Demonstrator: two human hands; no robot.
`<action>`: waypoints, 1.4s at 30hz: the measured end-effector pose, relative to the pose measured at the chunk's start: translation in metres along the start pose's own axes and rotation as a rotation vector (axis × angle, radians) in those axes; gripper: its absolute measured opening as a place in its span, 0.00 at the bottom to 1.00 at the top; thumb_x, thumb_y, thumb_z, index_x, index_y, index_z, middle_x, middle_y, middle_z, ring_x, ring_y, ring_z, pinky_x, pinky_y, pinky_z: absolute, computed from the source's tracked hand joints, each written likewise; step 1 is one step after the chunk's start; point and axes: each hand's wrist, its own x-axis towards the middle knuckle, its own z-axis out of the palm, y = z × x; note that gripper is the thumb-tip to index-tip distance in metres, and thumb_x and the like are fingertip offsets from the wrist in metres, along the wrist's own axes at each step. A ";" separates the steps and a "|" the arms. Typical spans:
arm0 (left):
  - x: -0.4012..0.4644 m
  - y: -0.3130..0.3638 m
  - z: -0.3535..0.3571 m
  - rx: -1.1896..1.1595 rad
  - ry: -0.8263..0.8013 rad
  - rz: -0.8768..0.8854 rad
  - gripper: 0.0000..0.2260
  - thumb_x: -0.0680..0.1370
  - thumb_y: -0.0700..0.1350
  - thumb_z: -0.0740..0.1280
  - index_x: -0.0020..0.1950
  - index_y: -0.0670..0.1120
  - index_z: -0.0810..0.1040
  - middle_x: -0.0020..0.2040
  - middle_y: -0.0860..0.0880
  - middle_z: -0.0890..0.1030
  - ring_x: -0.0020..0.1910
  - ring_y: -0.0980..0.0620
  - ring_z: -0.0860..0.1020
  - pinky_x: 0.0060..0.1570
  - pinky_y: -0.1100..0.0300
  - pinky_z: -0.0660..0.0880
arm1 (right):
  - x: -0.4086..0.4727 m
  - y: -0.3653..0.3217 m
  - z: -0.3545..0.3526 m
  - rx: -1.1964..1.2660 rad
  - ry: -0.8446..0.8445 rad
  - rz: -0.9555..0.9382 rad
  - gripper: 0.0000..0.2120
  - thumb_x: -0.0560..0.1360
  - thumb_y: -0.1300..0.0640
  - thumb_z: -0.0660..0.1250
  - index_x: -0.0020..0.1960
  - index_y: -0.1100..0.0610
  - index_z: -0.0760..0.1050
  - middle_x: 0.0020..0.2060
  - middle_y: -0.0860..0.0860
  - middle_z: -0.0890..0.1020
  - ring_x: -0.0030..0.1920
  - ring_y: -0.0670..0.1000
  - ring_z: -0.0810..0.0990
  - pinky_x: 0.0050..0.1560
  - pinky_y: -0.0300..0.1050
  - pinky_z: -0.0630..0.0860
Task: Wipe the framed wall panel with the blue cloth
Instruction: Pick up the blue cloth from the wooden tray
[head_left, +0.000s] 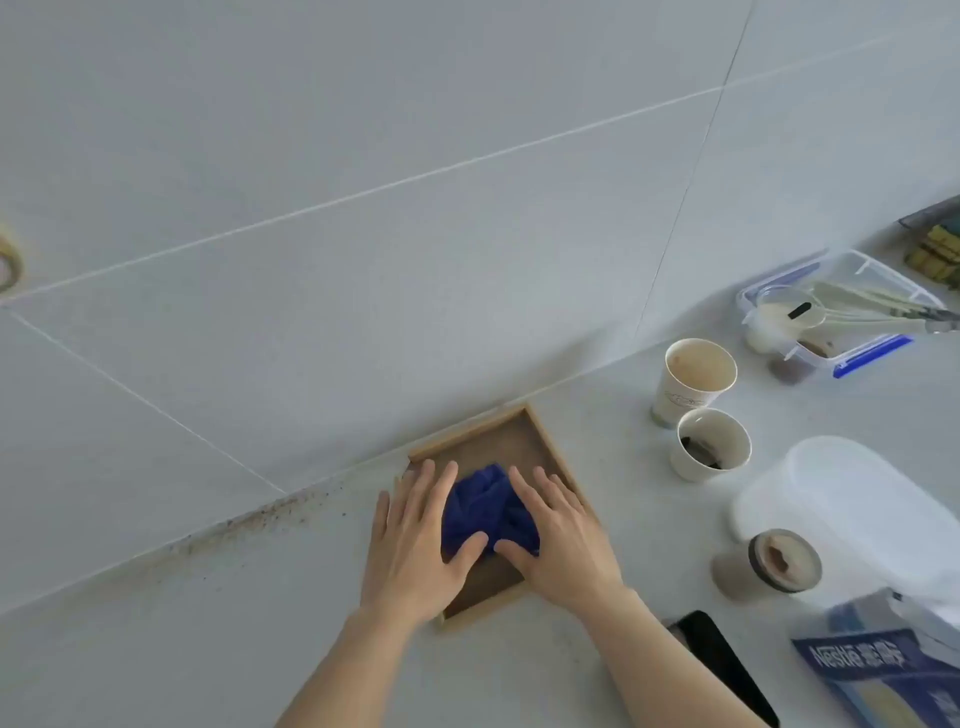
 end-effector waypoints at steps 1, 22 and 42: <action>0.000 0.002 0.004 -0.019 -0.032 -0.002 0.39 0.78 0.70 0.55 0.83 0.61 0.40 0.86 0.54 0.45 0.85 0.52 0.43 0.81 0.50 0.39 | 0.000 0.002 0.002 0.004 -0.032 0.001 0.42 0.80 0.33 0.64 0.84 0.39 0.43 0.86 0.49 0.55 0.85 0.56 0.53 0.80 0.55 0.65; 0.016 0.020 0.011 -0.039 0.013 -0.114 0.14 0.80 0.52 0.69 0.66 0.56 0.74 0.55 0.55 0.82 0.51 0.52 0.81 0.44 0.62 0.72 | 0.006 0.004 0.009 -0.151 0.072 -0.014 0.13 0.83 0.59 0.65 0.67 0.52 0.78 0.59 0.49 0.82 0.58 0.53 0.78 0.53 0.47 0.81; -0.055 -0.036 -0.148 -0.114 0.323 -0.062 0.11 0.80 0.48 0.66 0.63 0.56 0.74 0.52 0.55 0.82 0.49 0.48 0.80 0.48 0.56 0.75 | -0.019 -0.145 -0.061 -0.078 0.323 -0.136 0.12 0.82 0.59 0.63 0.60 0.49 0.82 0.53 0.46 0.84 0.56 0.53 0.80 0.48 0.50 0.79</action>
